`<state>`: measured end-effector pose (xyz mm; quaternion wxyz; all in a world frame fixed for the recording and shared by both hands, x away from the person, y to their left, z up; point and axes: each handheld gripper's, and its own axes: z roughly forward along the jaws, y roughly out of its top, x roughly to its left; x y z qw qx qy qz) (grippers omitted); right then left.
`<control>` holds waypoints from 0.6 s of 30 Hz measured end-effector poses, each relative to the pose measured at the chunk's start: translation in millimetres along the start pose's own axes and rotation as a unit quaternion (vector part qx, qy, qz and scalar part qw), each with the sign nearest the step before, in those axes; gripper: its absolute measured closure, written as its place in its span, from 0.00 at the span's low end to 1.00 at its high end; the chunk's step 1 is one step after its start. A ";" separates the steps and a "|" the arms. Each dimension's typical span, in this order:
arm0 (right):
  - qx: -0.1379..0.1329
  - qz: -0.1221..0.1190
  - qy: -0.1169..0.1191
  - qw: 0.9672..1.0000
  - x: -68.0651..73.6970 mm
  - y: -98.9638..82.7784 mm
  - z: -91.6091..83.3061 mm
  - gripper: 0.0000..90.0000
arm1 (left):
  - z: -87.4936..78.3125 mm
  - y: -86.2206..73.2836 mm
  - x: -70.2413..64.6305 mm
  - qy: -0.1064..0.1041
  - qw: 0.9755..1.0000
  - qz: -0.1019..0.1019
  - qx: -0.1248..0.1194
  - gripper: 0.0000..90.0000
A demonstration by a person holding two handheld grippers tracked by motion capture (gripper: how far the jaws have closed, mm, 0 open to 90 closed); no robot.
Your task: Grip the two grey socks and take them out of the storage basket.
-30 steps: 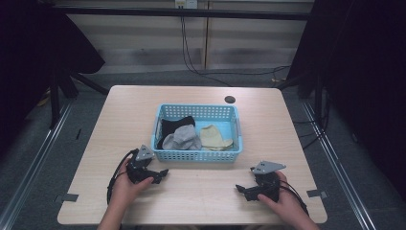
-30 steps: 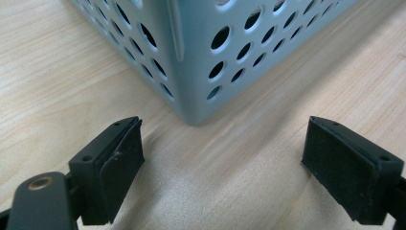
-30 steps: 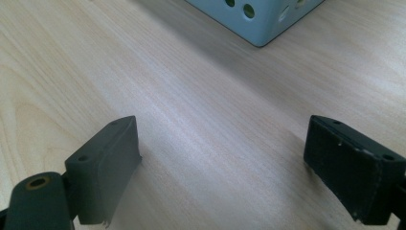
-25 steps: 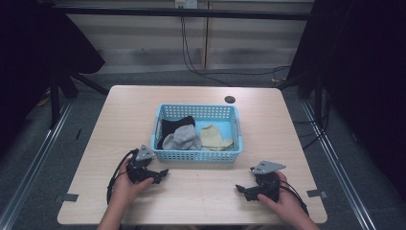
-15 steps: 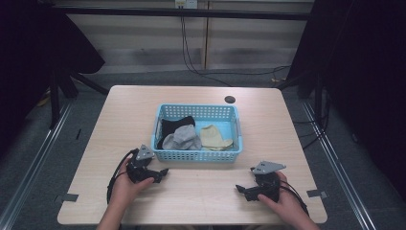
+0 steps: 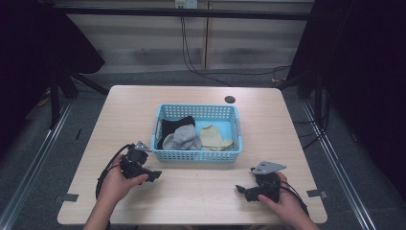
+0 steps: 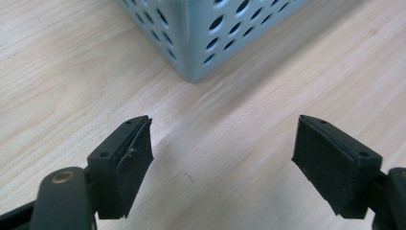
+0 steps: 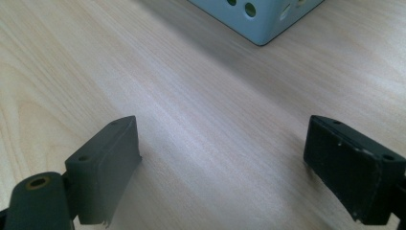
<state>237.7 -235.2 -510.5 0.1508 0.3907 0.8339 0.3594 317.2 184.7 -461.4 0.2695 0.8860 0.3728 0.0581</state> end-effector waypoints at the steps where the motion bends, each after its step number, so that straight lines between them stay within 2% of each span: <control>1: 0.000 0.000 0.000 1.000 0.0 0.0 0.0 0.13 | 0.0 0.0 0.0 0.000 1.000 0.000 0.000 0.23; 3: 0.000 0.000 0.000 1.000 0.1 0.0 0.0 0.13 | -4.7 4.4 0.0 -0.002 1.000 -0.002 0.015 0.23; 4: 0.000 0.000 0.000 1.000 0.1 0.0 -0.1 0.13 | -7.4 7.6 0.0 0.000 1.000 0.007 0.027 0.23; 6: 0.000 0.000 0.000 1.000 0.1 0.0 0.0 0.13 | -12.3 14.1 -0.6 -0.001 0.999 0.007 0.046 0.23; 8: 0.000 0.000 0.000 1.000 0.1 -0.1 0.0 0.13 | -14.5 17.6 -0.1 -0.006 0.998 0.007 0.056 0.23; 9: 0.000 0.000 -0.001 1.000 0.1 -0.1 0.0 0.13 | -16.6 20.9 0.7 -0.007 0.998 0.015 0.066 0.23; 11: -0.001 0.000 0.000 1.000 0.0 -0.1 0.0 0.13 | -20.3 27.7 -0.8 -0.013 0.997 0.002 0.082 0.23; 14: -0.001 0.000 0.000 1.000 0.0 0.0 0.0 0.13 | -27.2 36.8 -3.1 -0.014 0.995 0.005 0.094 0.23; 15: -0.001 0.000 0.000 1.000 0.0 0.0 0.1 0.13 | -30.7 40.6 -2.8 -0.014 0.995 0.012 0.098 0.23; 16: -0.001 0.000 0.000 1.000 0.0 0.0 0.1 0.13 | -35.9 47.0 -3.2 -0.018 0.995 0.003 0.097 0.23; 18: -0.001 0.000 0.000 1.000 0.0 0.0 0.1 0.13 | -39.9 51.9 -2.7 -0.020 0.995 0.003 0.099 0.24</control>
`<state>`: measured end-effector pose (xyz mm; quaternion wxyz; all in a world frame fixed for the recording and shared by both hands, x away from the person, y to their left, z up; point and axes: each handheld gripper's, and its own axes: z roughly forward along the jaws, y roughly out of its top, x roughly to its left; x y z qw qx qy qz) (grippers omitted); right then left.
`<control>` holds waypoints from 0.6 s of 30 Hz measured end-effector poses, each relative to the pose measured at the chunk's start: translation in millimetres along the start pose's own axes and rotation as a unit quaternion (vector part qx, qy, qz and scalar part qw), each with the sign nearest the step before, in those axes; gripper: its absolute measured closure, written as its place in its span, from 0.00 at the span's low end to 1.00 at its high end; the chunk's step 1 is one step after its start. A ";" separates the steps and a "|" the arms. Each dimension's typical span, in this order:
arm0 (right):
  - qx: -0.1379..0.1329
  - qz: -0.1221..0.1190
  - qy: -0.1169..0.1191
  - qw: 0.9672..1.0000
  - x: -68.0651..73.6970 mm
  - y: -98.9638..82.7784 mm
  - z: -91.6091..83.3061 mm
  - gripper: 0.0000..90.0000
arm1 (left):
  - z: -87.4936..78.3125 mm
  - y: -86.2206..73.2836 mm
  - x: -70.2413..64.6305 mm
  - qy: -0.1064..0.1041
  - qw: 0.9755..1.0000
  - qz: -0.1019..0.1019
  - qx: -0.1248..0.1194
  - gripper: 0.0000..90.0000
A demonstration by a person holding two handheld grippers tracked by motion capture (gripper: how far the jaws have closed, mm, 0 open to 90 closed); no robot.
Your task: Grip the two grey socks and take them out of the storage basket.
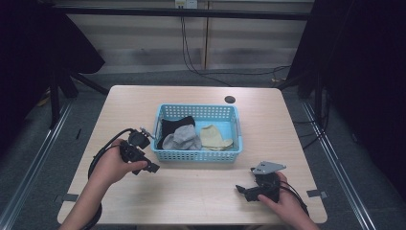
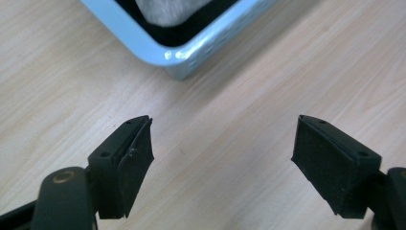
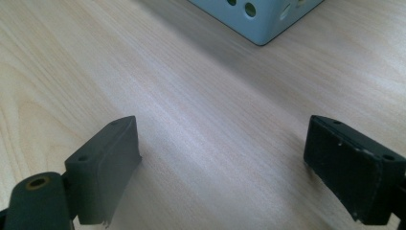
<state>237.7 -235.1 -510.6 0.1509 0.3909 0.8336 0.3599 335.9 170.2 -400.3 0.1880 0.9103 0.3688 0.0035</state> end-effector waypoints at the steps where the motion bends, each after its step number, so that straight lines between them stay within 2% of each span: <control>1: 0.000 0.000 0.000 1.000 0.0 0.0 0.0 0.13 | -3.8 3.4 0.4 0.000 1.000 0.002 0.003 0.24; 3: 0.000 0.000 0.000 1.000 0.0 0.0 0.0 0.13 | -10.2 10.3 0.5 0.002 1.000 0.001 0.010 0.24; 8: 0.000 0.000 0.000 1.000 0.1 0.0 0.0 0.13 | -20.4 31.4 0.4 -0.002 1.000 -0.002 0.007 0.25; 15: -0.001 0.000 -0.001 1.000 0.1 0.1 0.1 0.13 | -20.1 53.7 3.0 -0.001 1.000 -0.001 0.005 0.25; 18: -0.001 0.001 -0.001 1.000 0.2 0.1 0.1 0.13 | -17.8 66.9 6.6 0.003 1.000 -0.008 0.002 0.27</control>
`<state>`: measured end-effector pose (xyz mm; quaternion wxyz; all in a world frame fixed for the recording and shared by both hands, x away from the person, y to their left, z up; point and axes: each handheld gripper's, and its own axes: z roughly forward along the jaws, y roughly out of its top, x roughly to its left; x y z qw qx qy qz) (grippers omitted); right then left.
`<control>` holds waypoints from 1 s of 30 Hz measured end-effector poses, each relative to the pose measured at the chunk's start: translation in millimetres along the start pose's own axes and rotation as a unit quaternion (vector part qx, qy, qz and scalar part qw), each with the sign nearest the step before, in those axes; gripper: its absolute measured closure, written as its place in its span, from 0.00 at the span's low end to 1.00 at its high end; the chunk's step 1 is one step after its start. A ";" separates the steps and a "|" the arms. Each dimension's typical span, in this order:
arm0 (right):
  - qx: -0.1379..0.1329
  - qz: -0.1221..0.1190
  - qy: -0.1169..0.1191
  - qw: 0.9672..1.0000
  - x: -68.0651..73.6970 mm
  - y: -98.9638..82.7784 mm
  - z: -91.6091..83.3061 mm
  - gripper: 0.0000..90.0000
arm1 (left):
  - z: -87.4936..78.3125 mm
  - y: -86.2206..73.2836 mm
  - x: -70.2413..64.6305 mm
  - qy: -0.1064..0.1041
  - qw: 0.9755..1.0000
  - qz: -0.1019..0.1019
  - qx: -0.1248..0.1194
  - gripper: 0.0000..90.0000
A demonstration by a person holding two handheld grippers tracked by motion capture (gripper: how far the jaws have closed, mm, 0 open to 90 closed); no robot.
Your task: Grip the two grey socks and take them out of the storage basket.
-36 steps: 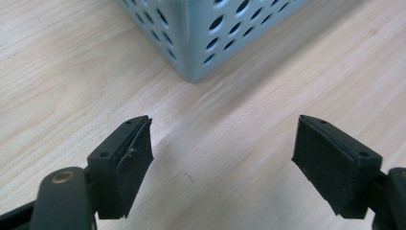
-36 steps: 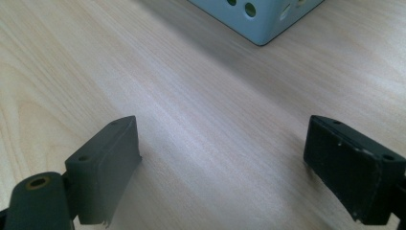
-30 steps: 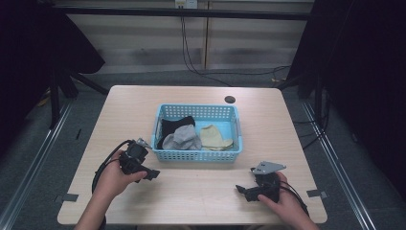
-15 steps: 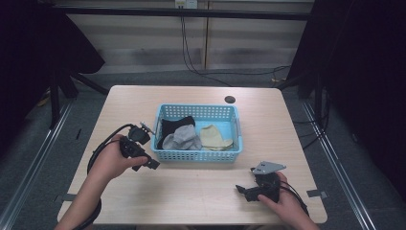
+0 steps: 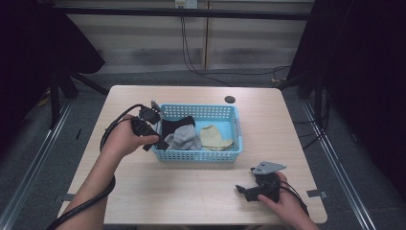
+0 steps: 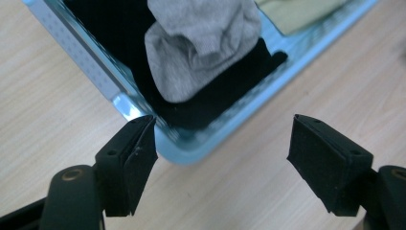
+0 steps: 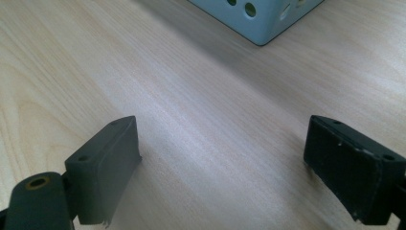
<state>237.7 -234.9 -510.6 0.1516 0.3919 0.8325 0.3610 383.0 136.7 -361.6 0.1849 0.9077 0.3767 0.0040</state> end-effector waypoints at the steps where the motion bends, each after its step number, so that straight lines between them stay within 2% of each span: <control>1: 0.000 0.000 0.000 1.000 0.0 0.0 0.0 0.13 | 0.0 0.0 0.0 0.000 1.000 0.000 0.000 0.27; 4: 0.000 -0.001 0.000 1.000 -0.1 0.0 0.0 0.13 | 3.8 13.7 2.0 0.001 1.000 -0.001 -0.001 0.27; 8: 0.000 0.000 0.000 1.000 0.1 0.0 -0.1 0.13 | 7.6 23.8 2.7 0.007 1.000 0.004 -0.001 0.27; 10: -0.001 -0.002 0.000 1.000 0.1 -0.2 -0.1 0.13 | 12.6 29.1 3.9 0.000 1.000 -0.003 -0.002 0.27; 14: -0.001 -0.002 0.000 1.000 0.2 -0.2 -0.2 0.13 | 27.0 35.9 7.8 0.010 1.000 -0.008 0.005 0.27; 20: -0.001 -0.002 0.000 1.000 0.2 -0.2 -0.2 0.13 | 42.7 40.6 11.6 0.010 1.000 -0.020 -0.005 0.28; 21: -0.001 -0.002 0.000 1.000 0.2 -0.2 -0.2 0.13 | 45.2 41.7 12.3 0.011 1.000 -0.012 -0.004 0.29; 22: -0.001 -0.002 0.000 1.000 0.3 -0.2 -0.3 0.13 | 50.7 43.2 11.3 0.008 1.000 -0.017 -0.006 0.30; 29: -0.001 -0.002 0.000 1.000 0.3 -0.2 -0.2 0.13 | 63.4 46.6 10.5 0.006 1.000 -0.014 -0.004 0.33; 30: -0.001 -0.002 0.000 1.000 0.2 -0.2 -0.2 0.13 | 66.9 46.8 10.5 0.004 1.000 -0.020 -0.003 0.33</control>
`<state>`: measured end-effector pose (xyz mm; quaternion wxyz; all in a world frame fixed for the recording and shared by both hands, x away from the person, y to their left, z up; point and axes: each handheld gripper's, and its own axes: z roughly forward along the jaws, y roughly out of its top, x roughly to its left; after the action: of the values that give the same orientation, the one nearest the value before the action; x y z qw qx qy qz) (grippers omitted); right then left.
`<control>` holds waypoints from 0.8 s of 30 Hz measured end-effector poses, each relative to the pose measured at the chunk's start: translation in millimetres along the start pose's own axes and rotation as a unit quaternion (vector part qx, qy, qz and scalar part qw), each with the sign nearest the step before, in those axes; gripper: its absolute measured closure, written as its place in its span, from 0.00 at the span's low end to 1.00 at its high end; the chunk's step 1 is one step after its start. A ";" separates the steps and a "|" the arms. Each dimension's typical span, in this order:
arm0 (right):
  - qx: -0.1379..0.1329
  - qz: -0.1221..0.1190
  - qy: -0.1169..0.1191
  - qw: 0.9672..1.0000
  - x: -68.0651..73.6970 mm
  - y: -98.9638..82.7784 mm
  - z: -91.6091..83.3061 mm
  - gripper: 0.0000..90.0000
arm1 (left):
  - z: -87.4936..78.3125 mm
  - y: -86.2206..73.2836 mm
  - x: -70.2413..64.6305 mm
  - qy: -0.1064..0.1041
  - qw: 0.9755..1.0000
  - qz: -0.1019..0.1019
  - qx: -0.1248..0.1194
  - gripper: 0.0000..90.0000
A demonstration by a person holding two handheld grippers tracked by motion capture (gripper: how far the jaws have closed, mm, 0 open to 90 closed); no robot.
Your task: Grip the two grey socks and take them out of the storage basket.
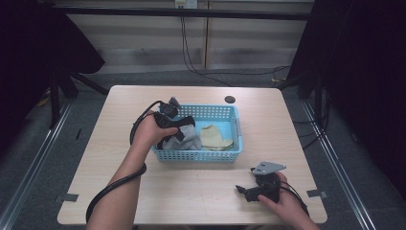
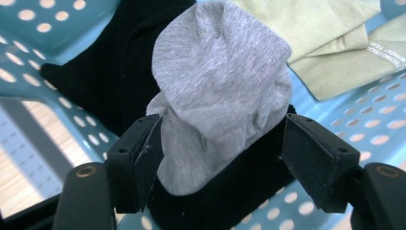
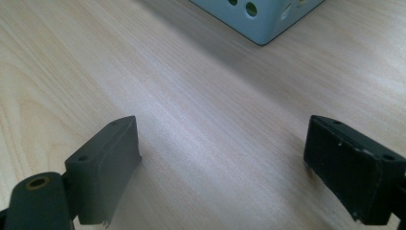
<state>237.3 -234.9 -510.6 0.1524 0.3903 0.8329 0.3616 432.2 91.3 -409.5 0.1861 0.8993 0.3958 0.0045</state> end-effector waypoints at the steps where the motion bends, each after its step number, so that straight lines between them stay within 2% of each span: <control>1: 0.000 0.000 0.000 1.000 0.0 0.0 0.0 0.13 | 1.5 0.3 0.2 0.002 1.000 0.002 0.005 0.34; 4: 0.000 0.000 0.000 1.000 0.0 0.0 0.0 0.13 | 8.7 1.0 2.1 0.005 1.000 0.002 0.013 0.34; 8: 0.000 0.001 0.000 1.000 0.1 0.0 0.0 0.13 | 12.8 3.1 1.1 0.005 1.000 0.001 0.009 0.34; 10: 0.001 0.001 0.000 1.000 0.1 0.1 0.0 0.13 | 16.4 5.8 -1.4 0.004 1.000 0.009 0.012 0.34; 13: 0.001 0.001 0.001 1.000 0.1 0.2 0.0 0.13 | 21.0 7.6 -3.5 0.005 1.000 0.010 0.014 0.34; 17: 0.001 0.000 0.002 1.000 0.1 0.4 0.3 0.13 | 29.0 9.9 -4.0 0.016 1.000 0.014 0.018 0.42; 18: 0.001 0.000 0.002 1.000 0.0 0.4 0.2 0.13 | 30.5 10.4 -4.0 0.016 1.000 0.013 0.017 0.47; 19: 0.001 0.000 0.002 1.000 0.0 0.4 0.2 0.13 | 31.3 10.8 -3.9 0.018 1.000 0.013 0.017 0.47; 20: 0.000 -0.002 0.000 1.000 -0.3 0.4 0.3 0.13 | 33.7 12.0 -5.2 0.017 1.000 0.015 0.020 0.55; 21: 0.000 -0.002 0.000 1.000 -0.3 0.4 0.3 0.13 | 33.7 12.0 -5.2 0.017 1.000 0.015 0.020 0.60; 22: 0.000 -0.002 0.000 1.000 -0.3 0.4 0.3 0.13 | 34.3 12.9 -5.7 0.012 0.999 0.018 0.023 0.60; 24: 0.000 -0.002 0.000 1.000 -0.3 0.4 0.3 0.13 | 34.7 14.4 -7.4 0.009 0.999 0.026 0.026 0.73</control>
<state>237.9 -234.8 -510.5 0.1534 0.3886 0.8336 0.3613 442.8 65.6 -435.9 0.1588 0.9137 0.3740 0.0066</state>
